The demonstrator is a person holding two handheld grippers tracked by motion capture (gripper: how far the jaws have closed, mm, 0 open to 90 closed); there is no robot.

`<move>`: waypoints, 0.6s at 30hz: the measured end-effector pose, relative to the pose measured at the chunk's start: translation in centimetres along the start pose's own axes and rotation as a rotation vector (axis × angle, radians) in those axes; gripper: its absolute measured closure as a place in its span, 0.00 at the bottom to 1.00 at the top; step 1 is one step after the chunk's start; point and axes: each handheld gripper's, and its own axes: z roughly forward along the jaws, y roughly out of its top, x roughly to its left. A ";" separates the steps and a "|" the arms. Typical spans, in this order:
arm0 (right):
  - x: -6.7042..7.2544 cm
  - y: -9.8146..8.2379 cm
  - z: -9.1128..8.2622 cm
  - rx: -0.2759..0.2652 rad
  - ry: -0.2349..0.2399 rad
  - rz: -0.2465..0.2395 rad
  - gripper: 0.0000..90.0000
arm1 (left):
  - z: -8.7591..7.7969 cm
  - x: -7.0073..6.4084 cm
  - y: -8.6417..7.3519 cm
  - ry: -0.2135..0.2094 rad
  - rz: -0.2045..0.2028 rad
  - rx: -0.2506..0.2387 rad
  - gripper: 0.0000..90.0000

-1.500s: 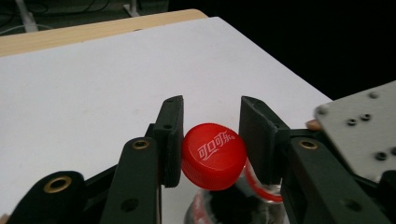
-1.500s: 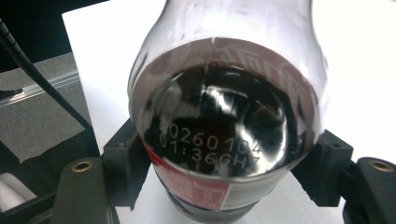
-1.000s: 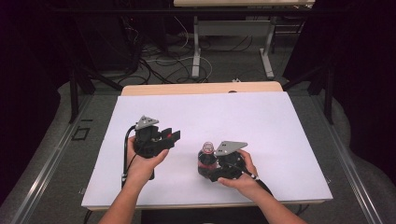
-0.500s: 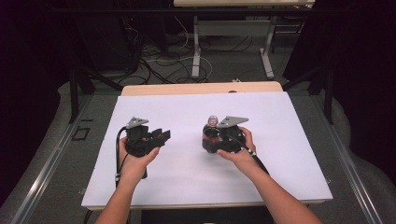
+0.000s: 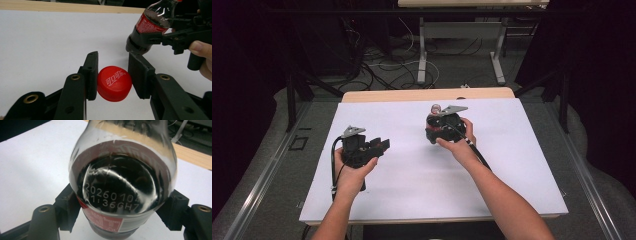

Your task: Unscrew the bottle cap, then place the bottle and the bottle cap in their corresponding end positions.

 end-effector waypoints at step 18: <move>0.2 -1.7 3.6 0.050 -0.002 0.007 0.32 | 1.8 0.5 -1.0 -0.007 0.016 0.042 0.68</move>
